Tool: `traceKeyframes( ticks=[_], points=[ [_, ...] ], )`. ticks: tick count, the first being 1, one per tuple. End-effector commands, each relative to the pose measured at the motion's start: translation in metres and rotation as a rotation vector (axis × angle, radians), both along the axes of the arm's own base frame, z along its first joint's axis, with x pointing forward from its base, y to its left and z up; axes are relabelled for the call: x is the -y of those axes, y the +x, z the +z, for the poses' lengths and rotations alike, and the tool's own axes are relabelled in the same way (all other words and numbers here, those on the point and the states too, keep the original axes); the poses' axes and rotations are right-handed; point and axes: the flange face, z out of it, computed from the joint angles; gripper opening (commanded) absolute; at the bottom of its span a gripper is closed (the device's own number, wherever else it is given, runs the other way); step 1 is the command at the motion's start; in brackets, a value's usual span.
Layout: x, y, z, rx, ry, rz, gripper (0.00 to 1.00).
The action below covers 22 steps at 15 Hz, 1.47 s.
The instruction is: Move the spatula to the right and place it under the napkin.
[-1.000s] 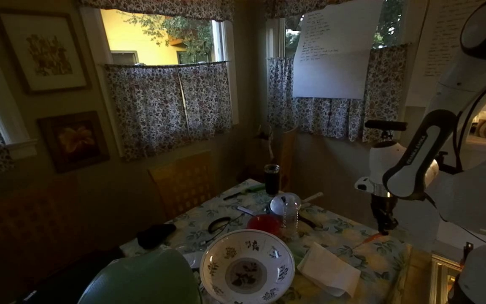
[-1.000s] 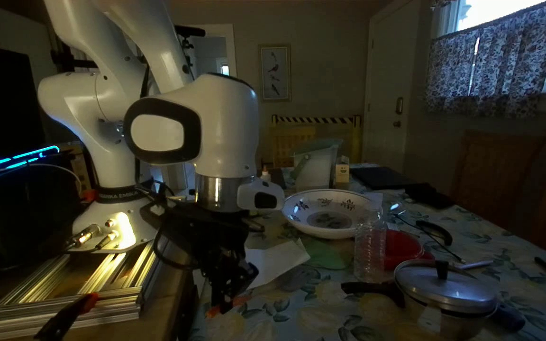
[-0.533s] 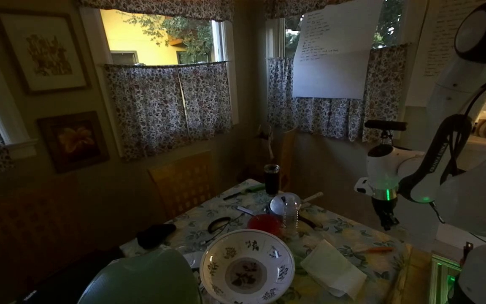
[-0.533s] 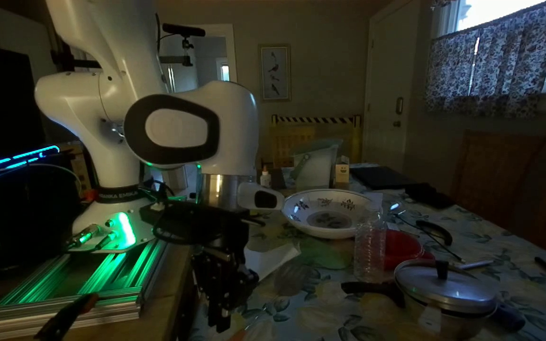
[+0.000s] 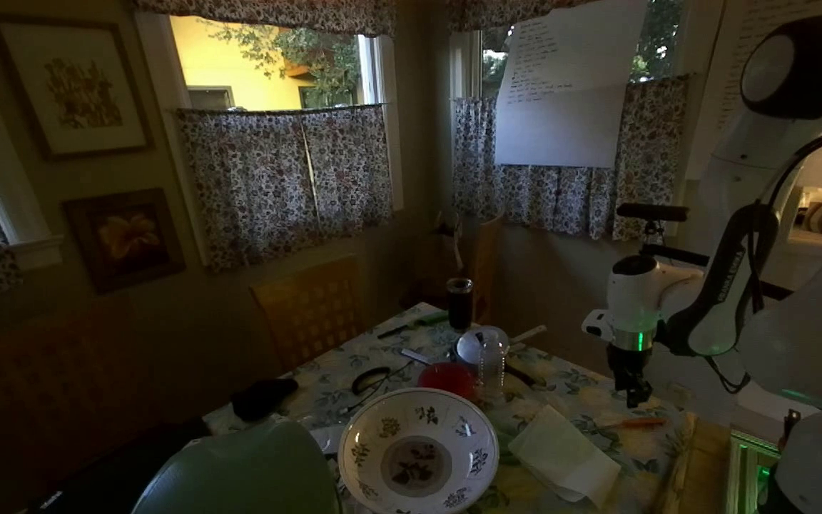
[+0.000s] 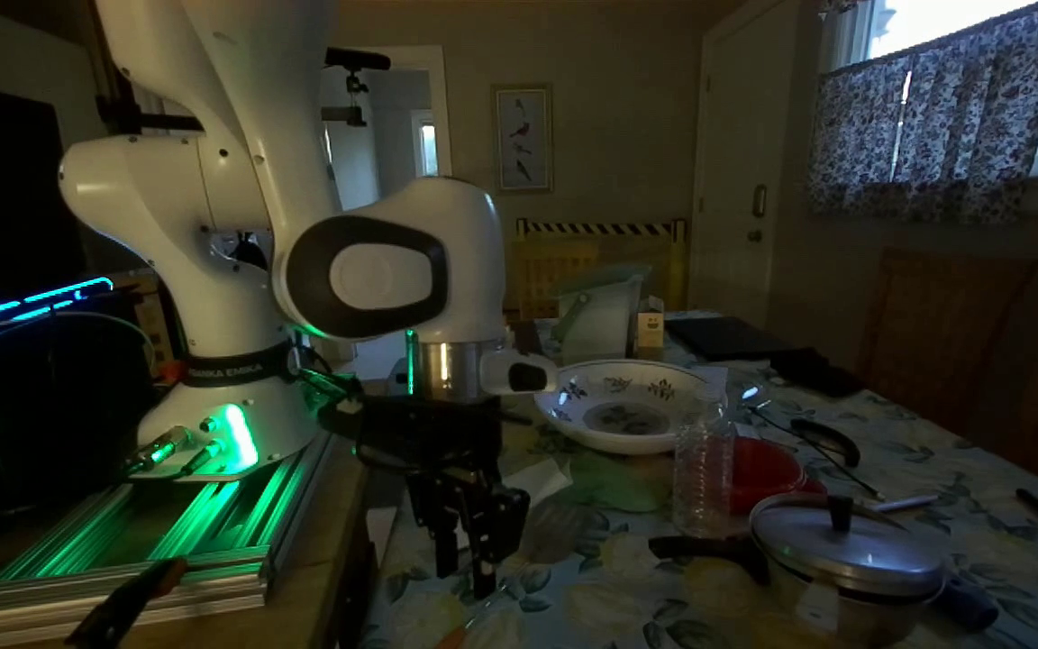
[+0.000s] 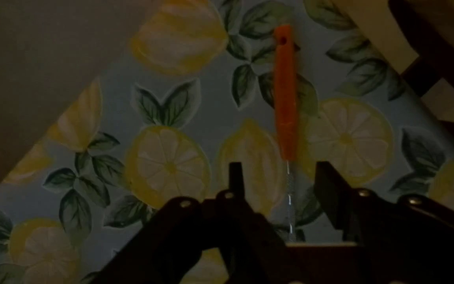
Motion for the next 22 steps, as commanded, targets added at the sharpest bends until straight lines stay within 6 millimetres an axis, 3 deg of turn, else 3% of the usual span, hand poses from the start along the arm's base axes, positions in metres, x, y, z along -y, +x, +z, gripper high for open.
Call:
traceKeyframes(
  ticks=[1,2,3,4,9,16,22],
  points=[
    [-0.024,-0.013,0.004,-0.012,0.088,-0.049,0.82],
    [-0.030,-0.016,0.004,-0.018,0.112,-0.081,0.90],
    [-0.021,0.003,-0.007,-0.022,0.145,-0.116,0.96],
    [-0.023,0.004,-0.004,-0.021,0.159,-0.154,1.00],
    [-0.020,0.026,0.021,-0.001,0.201,-0.327,1.00],
    [-0.042,0.053,0.057,-0.010,0.273,-0.606,1.00],
    [-0.054,0.062,0.064,-0.019,0.265,-0.614,1.00]
  ],
)
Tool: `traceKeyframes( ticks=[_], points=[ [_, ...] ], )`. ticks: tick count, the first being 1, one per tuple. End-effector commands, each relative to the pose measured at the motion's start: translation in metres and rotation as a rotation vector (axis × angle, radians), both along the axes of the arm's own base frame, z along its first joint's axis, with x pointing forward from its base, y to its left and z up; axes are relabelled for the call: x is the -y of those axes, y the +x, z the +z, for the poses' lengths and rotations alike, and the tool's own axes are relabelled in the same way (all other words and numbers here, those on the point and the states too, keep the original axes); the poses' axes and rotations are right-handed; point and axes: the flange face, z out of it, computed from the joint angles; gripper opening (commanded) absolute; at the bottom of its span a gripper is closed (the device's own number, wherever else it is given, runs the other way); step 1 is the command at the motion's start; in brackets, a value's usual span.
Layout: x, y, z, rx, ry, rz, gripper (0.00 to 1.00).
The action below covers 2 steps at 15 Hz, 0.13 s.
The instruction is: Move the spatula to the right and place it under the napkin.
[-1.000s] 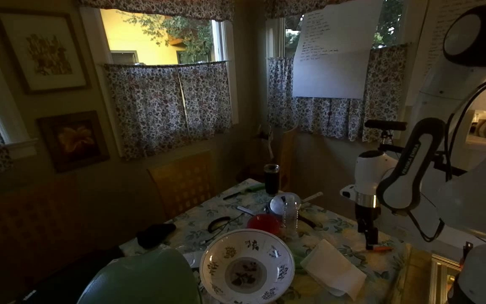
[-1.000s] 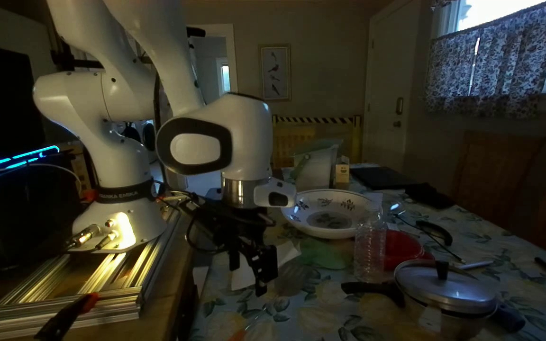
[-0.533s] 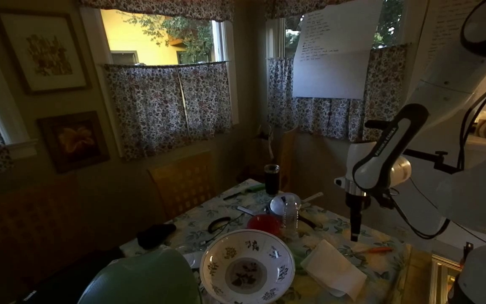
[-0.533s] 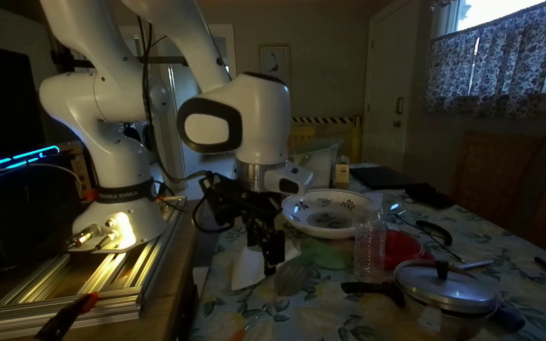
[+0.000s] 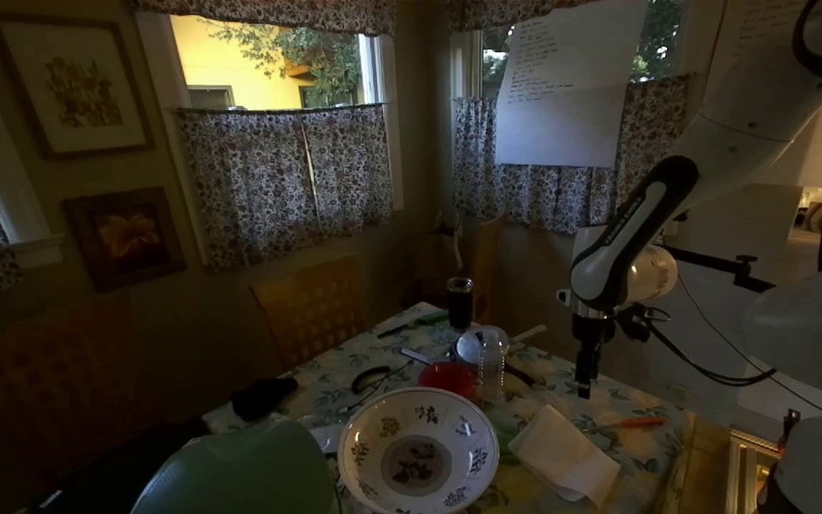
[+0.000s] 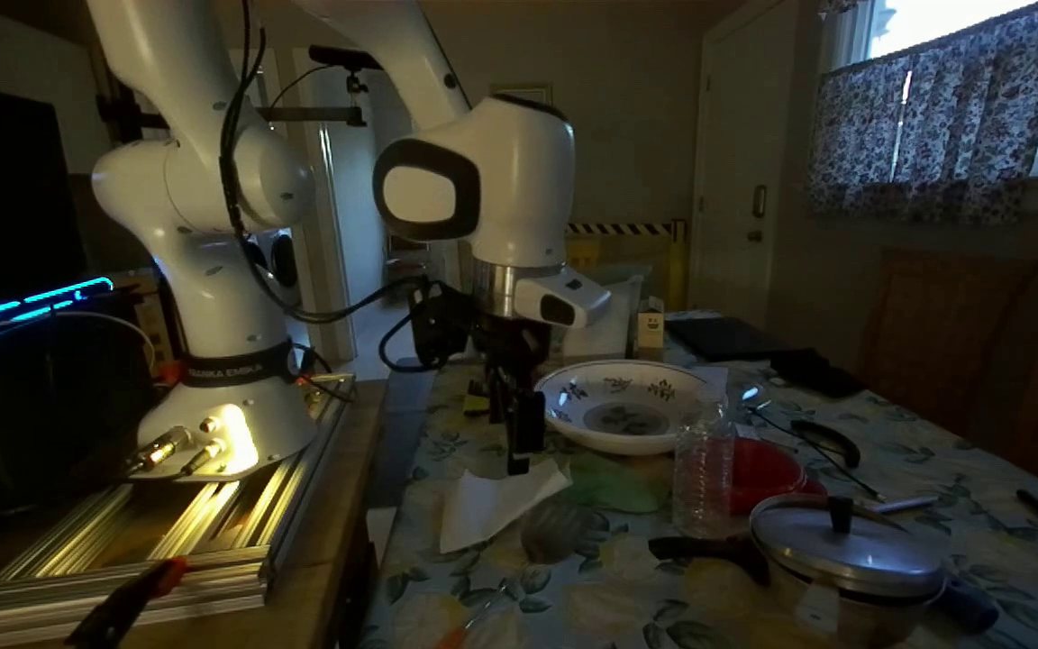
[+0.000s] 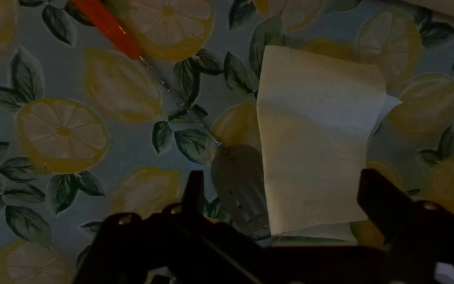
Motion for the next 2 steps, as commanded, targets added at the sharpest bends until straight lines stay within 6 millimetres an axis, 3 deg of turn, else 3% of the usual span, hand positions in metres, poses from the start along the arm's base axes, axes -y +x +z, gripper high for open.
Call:
traceKeyframes(
  ticks=[1,2],
  points=[
    [-0.0006,-0.0001,0.0005,-0.007,-0.009,0.000,1.00],
    [-0.0003,-0.0004,0.0007,-0.010,-0.013,-0.001,1.00]
  ],
)
